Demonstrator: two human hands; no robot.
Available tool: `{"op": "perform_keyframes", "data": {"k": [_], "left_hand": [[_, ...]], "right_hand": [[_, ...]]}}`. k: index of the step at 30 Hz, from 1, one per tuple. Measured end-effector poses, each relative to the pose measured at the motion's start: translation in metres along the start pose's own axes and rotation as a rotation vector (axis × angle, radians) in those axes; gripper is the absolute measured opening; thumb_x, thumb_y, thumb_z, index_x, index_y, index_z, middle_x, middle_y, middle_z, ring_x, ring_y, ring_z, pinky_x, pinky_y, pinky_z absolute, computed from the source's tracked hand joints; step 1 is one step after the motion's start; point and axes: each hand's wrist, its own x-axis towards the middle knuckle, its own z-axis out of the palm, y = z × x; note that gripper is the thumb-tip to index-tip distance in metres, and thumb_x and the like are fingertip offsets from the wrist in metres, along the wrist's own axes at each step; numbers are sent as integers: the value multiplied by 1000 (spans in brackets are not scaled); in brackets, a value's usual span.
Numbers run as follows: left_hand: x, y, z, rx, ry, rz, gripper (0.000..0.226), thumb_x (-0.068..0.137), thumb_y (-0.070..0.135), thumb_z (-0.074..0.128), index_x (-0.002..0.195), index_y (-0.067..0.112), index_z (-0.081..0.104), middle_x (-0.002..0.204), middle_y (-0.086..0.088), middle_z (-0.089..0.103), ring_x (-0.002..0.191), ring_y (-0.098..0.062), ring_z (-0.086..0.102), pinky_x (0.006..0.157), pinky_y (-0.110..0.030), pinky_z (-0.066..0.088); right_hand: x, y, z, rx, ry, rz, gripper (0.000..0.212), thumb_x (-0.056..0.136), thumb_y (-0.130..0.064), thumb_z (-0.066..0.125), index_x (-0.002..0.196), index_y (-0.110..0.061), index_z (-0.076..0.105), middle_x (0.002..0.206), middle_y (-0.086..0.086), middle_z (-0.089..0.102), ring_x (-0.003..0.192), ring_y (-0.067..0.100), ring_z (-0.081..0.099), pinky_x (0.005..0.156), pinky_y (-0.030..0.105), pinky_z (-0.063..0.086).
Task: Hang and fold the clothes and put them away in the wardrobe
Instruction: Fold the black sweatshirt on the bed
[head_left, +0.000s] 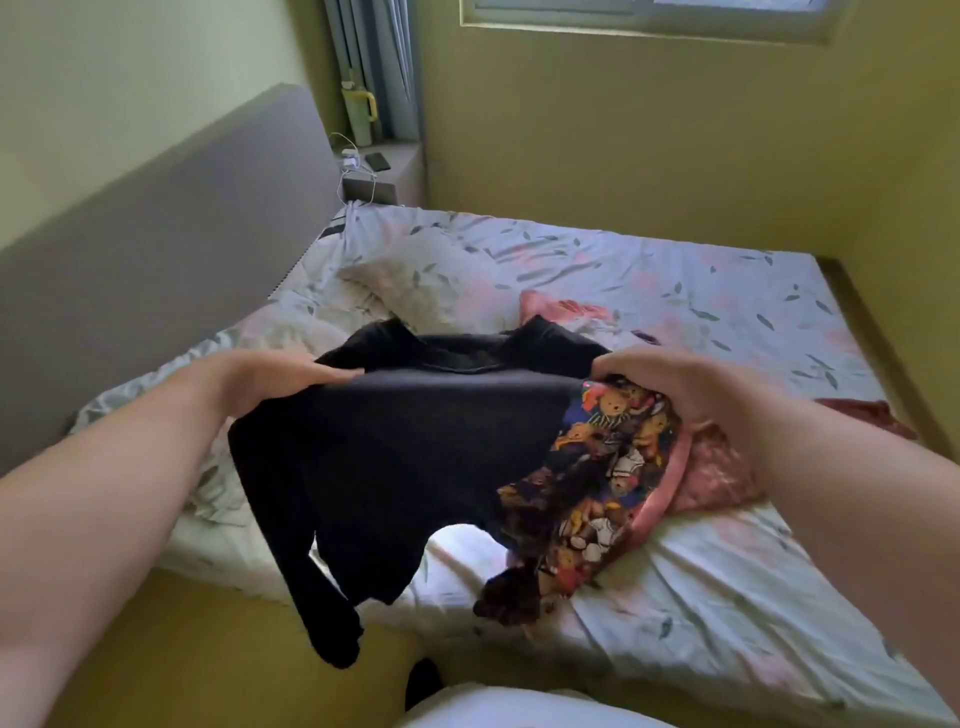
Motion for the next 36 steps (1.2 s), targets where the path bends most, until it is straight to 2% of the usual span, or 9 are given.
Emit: {"op": "perform_keyframes", "data": {"k": [7,11,15,17,20,22,26,30,36], "left_hand": [[31,-17,-10,247,-262,-502,69,53,37,90,110,0,77,116,-21,72,107,-37,71,101,-51,53],[73,-28,-24,291,-306,-556,88,45,49,101,116,4,75,118,-18,73,107,-36,71,101,-51,53],[163,-33,-50,543,73,-367,111,46,75,87,130,7,62,104,-4,69,96,-24,68,88,-33,52],[221,-40,-62,597,379,-151,84,68,63,84,128,8,61,100,-5,65,95,-27,63,78,-29,45],[305,-46,-69,509,825,1,61,85,41,79,127,7,52,123,-16,60,112,-38,59,88,-40,48],[347,-53,-53,551,910,34,60,91,37,72,135,6,44,136,-18,49,123,-40,53,102,-49,45],[382,-107,16,638,565,80,53,95,28,65,141,12,43,144,-15,44,130,-38,49,107,-49,43],[388,-182,81,640,194,-86,60,98,31,61,152,20,37,149,-8,46,132,-33,51,105,-46,47],[397,-225,135,729,-24,-218,65,100,36,57,157,18,31,158,-6,38,143,-29,40,113,-42,40]], "right_hand": [[14,-11,7,-300,-416,390,41,69,-37,80,95,-5,81,111,18,75,100,35,74,93,53,57],[56,-19,26,-363,-463,476,44,76,-44,83,97,-5,81,111,17,75,99,36,74,91,53,58],[150,-34,51,-630,-53,192,57,86,-62,68,103,-8,68,105,6,67,93,26,67,77,34,54],[207,-44,67,-692,215,-85,47,91,-58,63,92,-11,61,100,7,62,90,25,61,68,32,44],[286,-41,97,-642,587,-246,54,92,-48,64,131,-14,50,129,16,55,120,35,54,98,45,44],[320,-25,128,-698,686,-280,68,92,-47,63,144,-12,36,142,16,44,132,36,43,109,49,35],[344,39,206,-559,420,-197,48,95,-33,56,137,-12,44,140,11,46,129,35,48,100,47,43],[343,114,259,-589,80,75,39,94,-28,54,129,-11,48,134,14,53,120,36,55,92,41,50],[341,178,265,-288,30,271,53,92,-31,65,139,-13,46,128,11,63,112,31,63,93,37,53]]}}
